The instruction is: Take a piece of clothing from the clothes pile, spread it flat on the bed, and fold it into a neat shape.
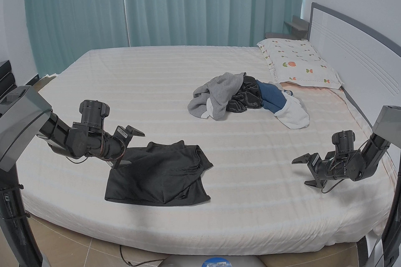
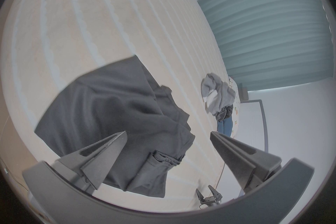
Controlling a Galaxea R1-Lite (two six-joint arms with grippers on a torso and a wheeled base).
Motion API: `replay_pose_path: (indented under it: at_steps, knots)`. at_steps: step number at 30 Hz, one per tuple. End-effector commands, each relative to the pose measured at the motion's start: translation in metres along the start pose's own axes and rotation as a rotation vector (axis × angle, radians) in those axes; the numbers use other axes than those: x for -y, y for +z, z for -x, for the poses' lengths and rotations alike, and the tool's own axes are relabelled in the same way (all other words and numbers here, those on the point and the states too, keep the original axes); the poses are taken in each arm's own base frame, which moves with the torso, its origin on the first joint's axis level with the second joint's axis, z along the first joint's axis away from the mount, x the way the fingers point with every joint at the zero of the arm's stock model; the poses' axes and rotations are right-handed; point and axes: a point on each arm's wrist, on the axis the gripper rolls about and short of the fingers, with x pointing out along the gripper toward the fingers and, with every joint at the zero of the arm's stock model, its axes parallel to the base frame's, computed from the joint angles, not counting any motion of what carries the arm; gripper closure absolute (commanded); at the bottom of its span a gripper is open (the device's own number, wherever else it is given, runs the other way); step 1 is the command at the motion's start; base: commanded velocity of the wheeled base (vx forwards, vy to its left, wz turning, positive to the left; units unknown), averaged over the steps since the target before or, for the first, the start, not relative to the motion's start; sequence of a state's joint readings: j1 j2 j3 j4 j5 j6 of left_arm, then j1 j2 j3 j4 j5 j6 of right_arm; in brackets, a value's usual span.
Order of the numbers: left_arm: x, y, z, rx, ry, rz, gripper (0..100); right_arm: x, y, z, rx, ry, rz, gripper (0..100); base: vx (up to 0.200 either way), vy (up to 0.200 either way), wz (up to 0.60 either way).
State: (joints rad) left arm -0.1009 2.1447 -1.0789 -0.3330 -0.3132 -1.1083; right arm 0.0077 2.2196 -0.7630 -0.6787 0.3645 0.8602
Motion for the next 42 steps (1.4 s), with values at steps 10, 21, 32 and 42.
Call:
replay_pose_path:
  at_steps: [10, 21, 32, 42]
  knots:
    - [-0.026, 0.007, -0.008, -0.026, -0.02, 0.025, 0, -0.032, -0.03, 0.002, 0.057, -0.008, 0.101, 0, 0.0, 0.2, 0.0]
    - [-0.026, 0.007, -0.008, -0.027, -0.018, 0.025, 0, -0.073, -0.065, -0.015, 0.046, 0.021, 0.227, 0, 0.0, 0.2, 0.0]
    - [-0.027, 0.006, -0.008, -0.027, -0.017, 0.023, 0, -0.097, -0.09, -0.032, 0.108, -0.077, 0.402, 0, 0.0, 0.2, 0.0]
    - [-0.027, 0.004, -0.011, -0.03, -0.014, 0.011, 0, -0.084, -0.097, -0.043, 0.189, -0.207, 0.547, 0, 0.0, 0.1, 0.0]
